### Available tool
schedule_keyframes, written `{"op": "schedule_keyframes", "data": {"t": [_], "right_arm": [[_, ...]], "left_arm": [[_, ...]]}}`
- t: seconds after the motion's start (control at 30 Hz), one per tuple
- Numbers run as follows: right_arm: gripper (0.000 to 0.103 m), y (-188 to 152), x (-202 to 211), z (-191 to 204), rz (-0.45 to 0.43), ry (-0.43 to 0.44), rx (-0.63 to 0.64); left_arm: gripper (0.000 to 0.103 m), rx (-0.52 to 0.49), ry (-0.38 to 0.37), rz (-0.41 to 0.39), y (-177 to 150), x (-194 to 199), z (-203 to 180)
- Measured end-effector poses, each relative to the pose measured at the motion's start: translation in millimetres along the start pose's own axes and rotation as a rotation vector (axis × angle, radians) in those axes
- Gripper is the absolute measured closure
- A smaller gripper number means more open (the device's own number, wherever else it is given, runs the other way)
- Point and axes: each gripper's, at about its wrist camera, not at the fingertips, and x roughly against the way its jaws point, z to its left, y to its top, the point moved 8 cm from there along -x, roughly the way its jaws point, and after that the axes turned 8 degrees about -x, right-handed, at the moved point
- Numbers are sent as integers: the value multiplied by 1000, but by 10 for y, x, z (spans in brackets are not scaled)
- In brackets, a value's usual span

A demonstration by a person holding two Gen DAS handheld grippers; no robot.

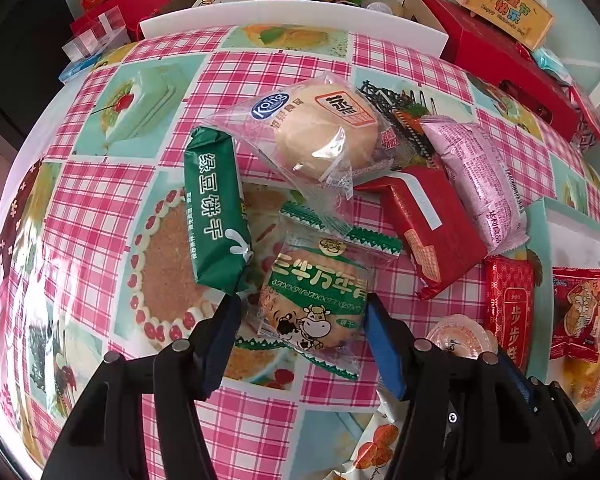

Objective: Organize snacks
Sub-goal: 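Grasp the round cow-print biscuit pack with the left gripper while the right gripper holds the pudding cup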

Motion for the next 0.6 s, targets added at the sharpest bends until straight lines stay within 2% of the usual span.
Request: {"op": "schedule_keyframes", "data": {"t": [0.3, 0.6], "right_arm": [[63, -7, 18, 18, 0, -3, 8], [63, 13, 127, 35, -17, 5, 17]], "left_arm": [[46, 0, -32, -17, 22, 104, 3], [48, 15, -84, -55, 58, 399, 81]]}}
